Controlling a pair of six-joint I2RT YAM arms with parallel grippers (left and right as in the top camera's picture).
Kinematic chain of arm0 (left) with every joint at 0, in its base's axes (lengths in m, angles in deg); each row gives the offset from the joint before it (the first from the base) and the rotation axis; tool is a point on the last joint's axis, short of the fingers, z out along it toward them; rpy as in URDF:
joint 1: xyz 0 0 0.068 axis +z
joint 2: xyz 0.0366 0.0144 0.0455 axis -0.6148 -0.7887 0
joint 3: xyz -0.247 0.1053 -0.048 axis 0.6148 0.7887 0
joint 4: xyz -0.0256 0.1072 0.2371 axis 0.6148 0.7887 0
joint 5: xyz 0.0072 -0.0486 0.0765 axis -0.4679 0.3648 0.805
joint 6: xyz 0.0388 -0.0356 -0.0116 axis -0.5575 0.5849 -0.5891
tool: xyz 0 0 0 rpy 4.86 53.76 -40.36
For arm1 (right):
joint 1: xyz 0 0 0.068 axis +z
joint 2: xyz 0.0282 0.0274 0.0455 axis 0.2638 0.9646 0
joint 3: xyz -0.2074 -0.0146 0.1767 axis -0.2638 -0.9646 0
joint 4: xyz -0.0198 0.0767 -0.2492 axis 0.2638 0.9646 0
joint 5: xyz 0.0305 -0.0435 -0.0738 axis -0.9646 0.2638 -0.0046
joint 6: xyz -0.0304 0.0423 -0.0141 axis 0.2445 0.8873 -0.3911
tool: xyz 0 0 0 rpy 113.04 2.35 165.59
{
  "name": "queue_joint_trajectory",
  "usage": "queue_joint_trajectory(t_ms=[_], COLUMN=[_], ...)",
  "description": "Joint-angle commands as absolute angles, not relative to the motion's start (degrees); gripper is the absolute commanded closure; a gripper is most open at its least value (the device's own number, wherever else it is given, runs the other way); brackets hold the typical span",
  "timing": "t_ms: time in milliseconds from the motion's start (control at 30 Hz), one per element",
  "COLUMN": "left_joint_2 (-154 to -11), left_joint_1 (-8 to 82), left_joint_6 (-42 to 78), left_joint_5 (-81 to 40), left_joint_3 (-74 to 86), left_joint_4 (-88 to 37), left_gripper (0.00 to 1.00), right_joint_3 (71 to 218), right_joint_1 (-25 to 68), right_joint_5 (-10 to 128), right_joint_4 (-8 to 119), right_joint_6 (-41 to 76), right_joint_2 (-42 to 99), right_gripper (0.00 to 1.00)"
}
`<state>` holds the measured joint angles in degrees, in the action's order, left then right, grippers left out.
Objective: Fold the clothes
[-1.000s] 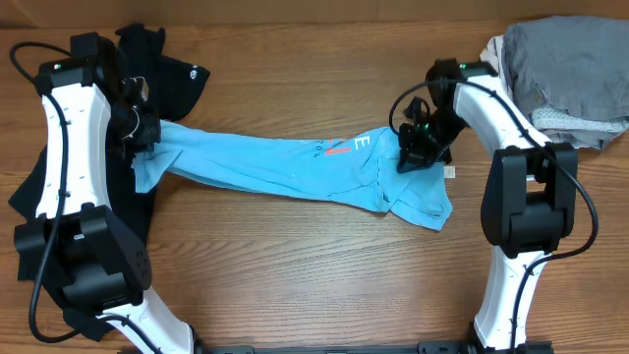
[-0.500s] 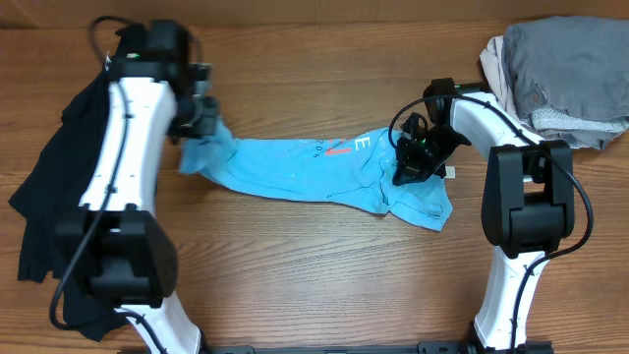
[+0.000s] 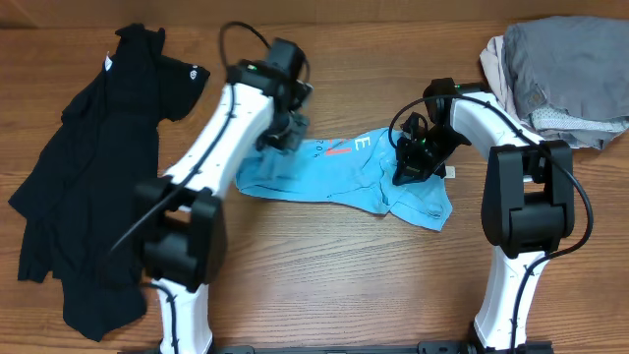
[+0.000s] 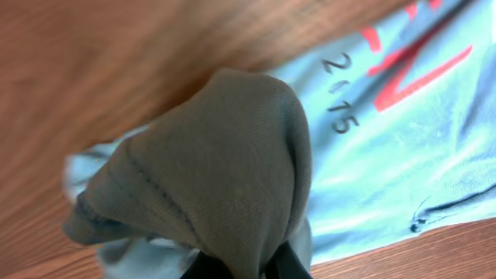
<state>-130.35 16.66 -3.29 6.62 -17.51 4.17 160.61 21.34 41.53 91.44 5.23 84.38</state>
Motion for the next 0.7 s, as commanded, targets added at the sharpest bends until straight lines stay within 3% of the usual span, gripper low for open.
queue_joint_trajectory(t_ms=[0,467,500,533,600,667], left_joint_2=[-132.9,-132.8,-132.8,-132.8,-132.8,-132.8], left_joint_1=[14.3,12.3,12.3,12.3,12.1,12.0], left_joint_6=[-2.3,-1.7,-1.7,-1.7,-1.7,-1.8], left_joint_5=[4.6,0.8,-0.4,-1.5,-4.2,-4.3], left_joint_3=[-18.6,-18.7,-18.7,-18.7,-18.8,-19.1], left_joint_4=[3.9,6.8,6.8,6.7,6.4,7.0], left_gripper=[0.96,0.96,0.92,0.78,0.35,0.29], right_joint_3=[159.6,159.6,159.6,159.6,159.6,159.6], right_joint_1=[21.5,21.5,21.5,21.5,21.5,21.5], right_joint_5=[41.6,41.6,41.6,41.6,41.6,41.6], right_joint_4=[91.2,90.9,90.9,90.9,90.9,90.9], right_joint_6=[5.4,5.4,5.4,5.4,5.4,5.4], right_joint_2=[84.1,84.1,84.1,84.1,84.1,84.1], right_gripper=[0.95,0.93,0.93,0.92,0.91,0.87])
